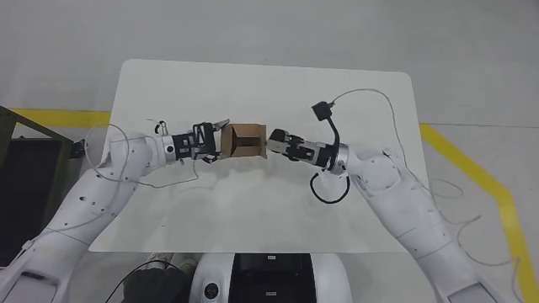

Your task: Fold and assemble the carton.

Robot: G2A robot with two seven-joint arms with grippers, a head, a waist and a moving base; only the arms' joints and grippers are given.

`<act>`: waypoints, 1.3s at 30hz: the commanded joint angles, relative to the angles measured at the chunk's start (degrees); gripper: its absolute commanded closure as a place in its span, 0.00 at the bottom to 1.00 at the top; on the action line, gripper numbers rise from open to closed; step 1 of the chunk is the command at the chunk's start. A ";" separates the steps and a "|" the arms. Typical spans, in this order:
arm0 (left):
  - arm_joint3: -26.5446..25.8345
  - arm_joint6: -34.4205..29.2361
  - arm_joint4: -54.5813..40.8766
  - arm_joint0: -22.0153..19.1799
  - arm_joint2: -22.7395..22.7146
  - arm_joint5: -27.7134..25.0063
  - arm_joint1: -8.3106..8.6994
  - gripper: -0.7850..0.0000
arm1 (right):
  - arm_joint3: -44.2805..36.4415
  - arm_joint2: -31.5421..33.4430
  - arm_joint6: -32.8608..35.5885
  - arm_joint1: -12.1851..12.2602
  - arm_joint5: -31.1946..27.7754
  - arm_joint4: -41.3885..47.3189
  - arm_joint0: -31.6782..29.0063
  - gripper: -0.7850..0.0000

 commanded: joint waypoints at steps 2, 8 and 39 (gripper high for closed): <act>0.06 -0.36 0.23 -0.06 0.07 0.31 -0.09 0.67 | -0.29 -0.58 -0.21 -0.14 1.20 -1.27 0.33 0.49; 0.07 -1.25 0.96 -0.37 0.23 0.77 -0.25 0.66 | -1.64 -1.72 -0.59 -0.40 3.50 -3.64 0.62 0.56; -1.49 -6.81 0.69 -1.34 0.84 0.62 -1.27 0.64 | -14.49 -5.62 -5.71 -1.13 24.52 -27.70 0.93 0.40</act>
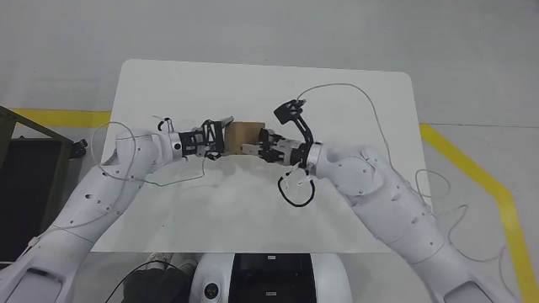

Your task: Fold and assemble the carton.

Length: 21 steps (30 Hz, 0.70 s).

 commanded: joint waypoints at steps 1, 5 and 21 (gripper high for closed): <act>-0.03 -0.37 -0.29 -0.08 0.00 0.04 -0.09 0.64 | -1.31 -0.08 0.11 0.03 1.91 -1.81 -0.30 0.41; -0.25 -1.12 -0.38 -0.12 0.07 0.10 -0.23 0.64 | -2.52 0.19 0.45 0.06 4.41 -3.52 -0.75 0.45; -1.11 -2.68 -0.16 0.17 -0.11 -0.19 -0.51 0.65 | -3.59 0.91 1.46 -0.15 7.72 -6.36 -1.14 0.54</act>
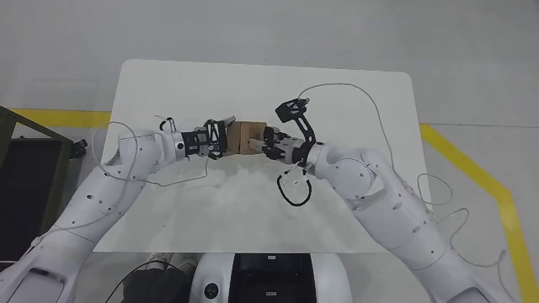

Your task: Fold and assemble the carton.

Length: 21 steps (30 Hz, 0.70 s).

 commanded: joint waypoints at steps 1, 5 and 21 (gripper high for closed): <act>-0.03 -0.18 0.11 0.03 -0.03 -0.07 -0.02 0.65 | -0.24 -0.37 0.01 -0.13 0.57 -0.84 0.24 0.51; -0.12 -0.70 0.12 0.05 -0.18 -0.14 -0.08 0.65 | -1.17 -1.11 0.21 -0.37 2.35 -3.06 0.63 0.39; -0.76 -1.69 -0.32 0.42 -1.43 -1.10 -0.06 0.64 | -0.72 -2.96 1.07 -1.29 5.10 -7.69 1.60 0.54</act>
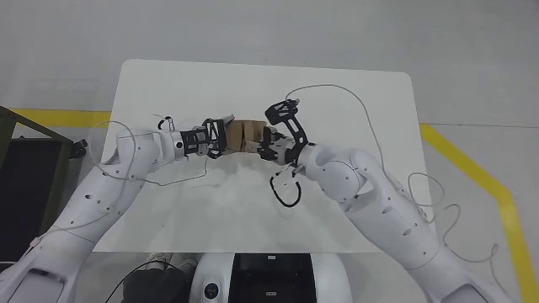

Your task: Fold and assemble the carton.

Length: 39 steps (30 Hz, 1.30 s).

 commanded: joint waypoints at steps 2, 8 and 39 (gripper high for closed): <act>-0.29 -0.38 -0.02 0.23 -0.37 -0.31 0.07 0.64 | -0.15 -0.32 0.03 -0.16 0.36 -1.27 0.27 0.55; -1.38 -1.40 -0.67 0.76 -0.99 -0.78 0.11 0.64 | -0.13 -1.25 0.28 -0.66 1.92 -3.43 0.88 0.55; -1.93 -3.94 -2.86 1.56 -1.25 -0.75 -0.54 0.73 | 1.60 -1.15 -0.67 -2.60 5.84 -7.15 0.83 0.59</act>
